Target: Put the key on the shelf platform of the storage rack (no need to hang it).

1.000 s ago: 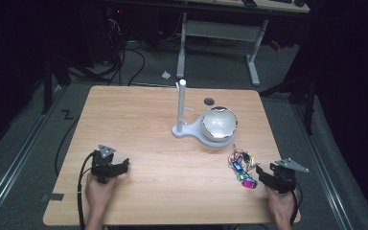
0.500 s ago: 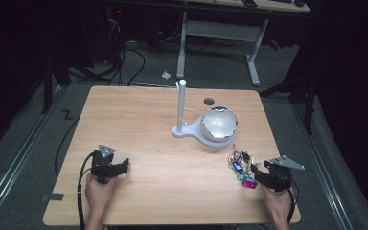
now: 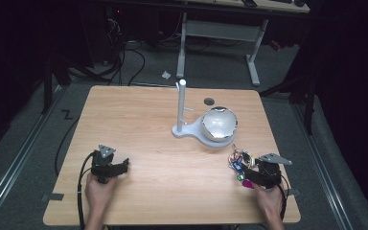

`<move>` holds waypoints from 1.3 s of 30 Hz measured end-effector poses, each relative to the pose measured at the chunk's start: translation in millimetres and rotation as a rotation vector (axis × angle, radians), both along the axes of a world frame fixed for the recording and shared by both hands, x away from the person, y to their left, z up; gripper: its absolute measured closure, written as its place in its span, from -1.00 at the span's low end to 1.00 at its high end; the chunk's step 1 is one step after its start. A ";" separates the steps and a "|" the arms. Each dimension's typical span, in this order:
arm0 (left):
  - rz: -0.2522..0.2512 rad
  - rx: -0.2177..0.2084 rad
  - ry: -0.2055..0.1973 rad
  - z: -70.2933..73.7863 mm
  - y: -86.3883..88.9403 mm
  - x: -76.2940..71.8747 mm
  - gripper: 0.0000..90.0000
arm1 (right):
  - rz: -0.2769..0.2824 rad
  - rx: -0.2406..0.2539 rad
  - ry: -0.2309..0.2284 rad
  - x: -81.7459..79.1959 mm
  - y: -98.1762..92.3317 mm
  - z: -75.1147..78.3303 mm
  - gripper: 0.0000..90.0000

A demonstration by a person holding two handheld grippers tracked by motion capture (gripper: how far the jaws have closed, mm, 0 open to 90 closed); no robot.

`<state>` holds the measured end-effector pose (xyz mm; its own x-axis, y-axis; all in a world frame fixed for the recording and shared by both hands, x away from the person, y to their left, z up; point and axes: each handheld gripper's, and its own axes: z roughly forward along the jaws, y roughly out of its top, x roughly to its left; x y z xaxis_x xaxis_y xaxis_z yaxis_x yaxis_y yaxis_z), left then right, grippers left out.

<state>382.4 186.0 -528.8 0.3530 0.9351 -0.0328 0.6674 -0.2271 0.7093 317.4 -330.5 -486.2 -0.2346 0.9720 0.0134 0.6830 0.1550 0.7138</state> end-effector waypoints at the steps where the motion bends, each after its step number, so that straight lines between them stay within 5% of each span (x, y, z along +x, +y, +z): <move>1: 0.001 -0.001 -0.001 -0.1 -0.1 0.0 -0.50 | 0.003 -0.001 0.002 1.1 0.8 -0.4 -0.16; 39: 0.001 0.000 -0.001 -0.1 -0.1 0.0 -0.50 | 0.010 -0.001 0.077 30.7 13.6 -15.2 -0.34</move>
